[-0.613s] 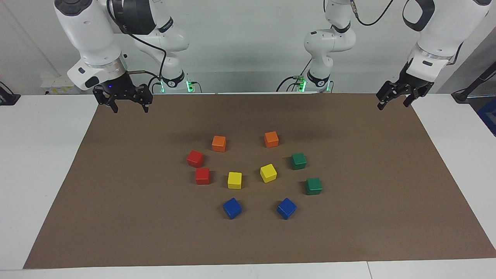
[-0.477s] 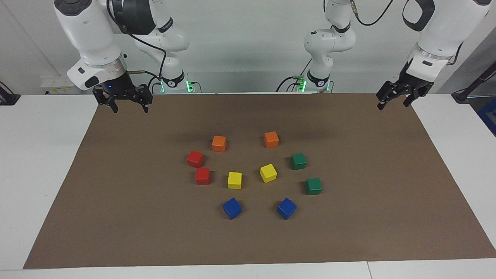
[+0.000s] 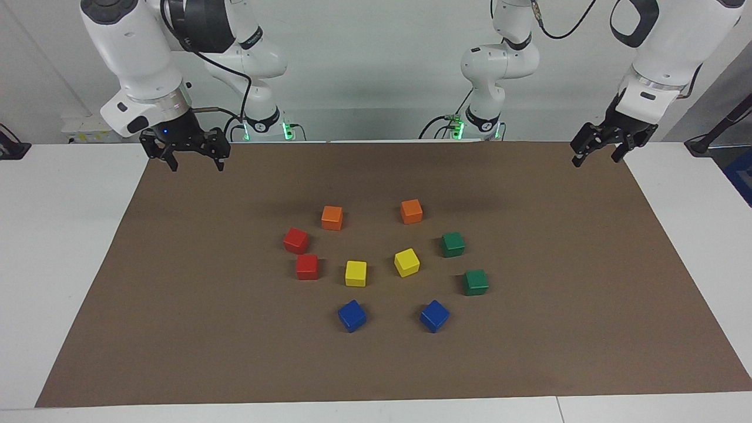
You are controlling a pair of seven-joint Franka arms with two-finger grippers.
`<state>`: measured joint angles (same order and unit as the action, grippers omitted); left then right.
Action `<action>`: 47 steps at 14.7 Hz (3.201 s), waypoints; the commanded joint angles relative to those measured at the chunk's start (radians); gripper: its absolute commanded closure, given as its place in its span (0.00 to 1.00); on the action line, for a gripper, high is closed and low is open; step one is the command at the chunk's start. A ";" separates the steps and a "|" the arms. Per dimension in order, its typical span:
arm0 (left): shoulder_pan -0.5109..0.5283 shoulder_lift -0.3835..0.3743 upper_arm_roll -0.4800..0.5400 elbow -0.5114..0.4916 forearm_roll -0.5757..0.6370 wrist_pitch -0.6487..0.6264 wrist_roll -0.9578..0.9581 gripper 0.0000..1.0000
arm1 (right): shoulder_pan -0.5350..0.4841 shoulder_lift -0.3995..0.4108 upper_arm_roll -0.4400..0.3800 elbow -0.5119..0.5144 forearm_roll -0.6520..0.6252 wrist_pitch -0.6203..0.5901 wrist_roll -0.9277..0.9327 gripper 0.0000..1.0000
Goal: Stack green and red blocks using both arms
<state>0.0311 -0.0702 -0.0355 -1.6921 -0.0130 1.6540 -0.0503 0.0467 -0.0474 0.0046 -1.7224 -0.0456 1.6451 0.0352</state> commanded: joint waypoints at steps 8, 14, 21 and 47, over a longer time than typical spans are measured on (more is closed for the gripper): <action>-0.310 0.127 0.002 -0.190 -0.064 0.338 -0.179 0.00 | 0.162 0.064 0.015 -0.187 0.007 0.330 0.300 0.00; -0.418 0.239 0.002 -0.283 -0.064 0.527 -0.333 0.00 | 0.219 0.173 0.015 -0.189 0.039 0.438 0.600 0.00; -0.427 0.276 0.003 -0.356 -0.064 0.641 -0.379 0.00 | 0.208 0.213 0.015 -0.220 0.053 0.522 0.631 0.00; -0.269 0.207 0.011 -0.327 -0.013 0.543 -0.249 1.00 | 0.213 0.202 0.015 -0.454 0.070 0.746 0.623 0.00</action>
<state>-0.3195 0.2156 -0.0192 -2.0132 -0.0429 2.2783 -0.3832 0.2644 0.1769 0.0152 -2.1452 0.0150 2.3710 0.6527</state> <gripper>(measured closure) 0.441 0.000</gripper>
